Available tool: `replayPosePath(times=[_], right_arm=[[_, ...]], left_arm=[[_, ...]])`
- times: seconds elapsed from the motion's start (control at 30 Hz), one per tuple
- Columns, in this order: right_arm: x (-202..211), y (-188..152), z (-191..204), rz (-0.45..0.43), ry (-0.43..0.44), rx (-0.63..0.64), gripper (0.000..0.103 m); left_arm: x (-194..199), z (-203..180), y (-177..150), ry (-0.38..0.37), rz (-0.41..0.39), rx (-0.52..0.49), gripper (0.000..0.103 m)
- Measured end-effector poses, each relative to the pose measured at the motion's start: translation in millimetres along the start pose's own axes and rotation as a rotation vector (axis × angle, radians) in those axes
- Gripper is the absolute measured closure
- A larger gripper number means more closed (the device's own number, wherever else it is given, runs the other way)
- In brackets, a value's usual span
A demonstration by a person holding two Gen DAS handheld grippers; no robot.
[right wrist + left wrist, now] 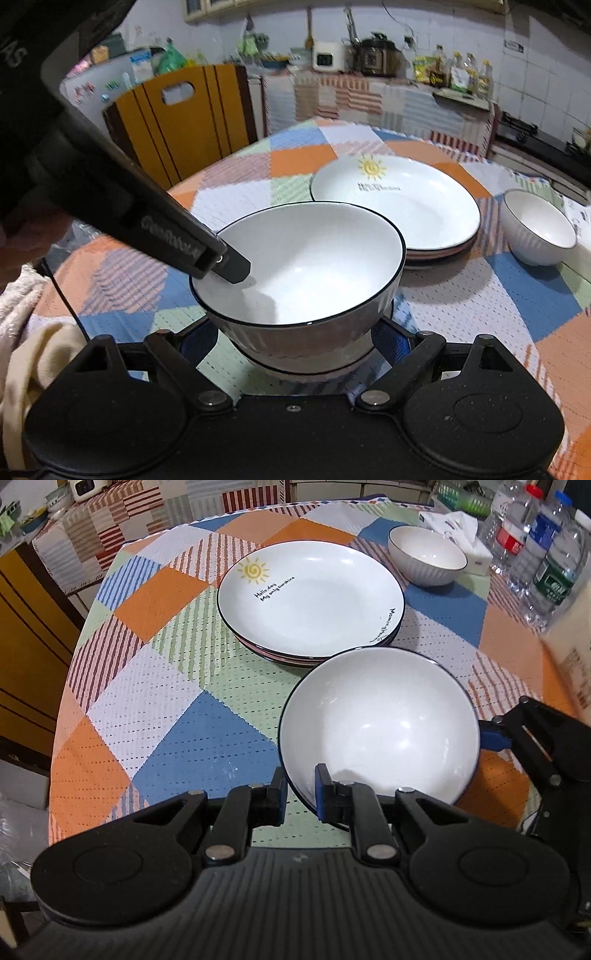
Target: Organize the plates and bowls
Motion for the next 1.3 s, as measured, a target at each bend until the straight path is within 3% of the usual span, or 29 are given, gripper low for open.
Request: replayPosePath(times=[0.2, 0.57, 0.77, 1.0, 1.13, 1.3], right_arm=[[-3, 3, 7, 0.049, -0.065, 0.031, 0.011], [-4, 1, 7, 0.079, -0.086, 0.042, 0.008], [14, -2, 2, 0.029, -0.072, 0.082, 0.008], [72, 12, -43, -0.071, -0.017, 0.016, 0.008], [85, 24, -78, -0.138, -0.085, -0.006, 0.008], [70, 32, -121, -0.143, -0.199, -0.06, 0.007]], left_arm=[[-10, -2, 0, 0.026, 0.027, -0.009, 0.088], [-17, -1, 2, 0.02, 0.041, 0.018, 0.087], [-4, 5, 6, -0.028, 0.044, 0.049, 0.082], [29, 7, 29, -0.128, -0.001, 0.096, 0.079], [47, -6, 49, -0.144, -0.063, 0.06, 0.078], [70, -28, 72, -0.166, -0.146, 0.0, 0.07]])
Point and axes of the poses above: each gripper's, at about its wrist camera, not at the fingertips, and x roughly against the way its jaws point, z to its left, y to its top, the point moved 5 cm from there along -x, roughly the way its jaws point, and after that the axes turned 8 degrees about z, right-handed, at the moved point
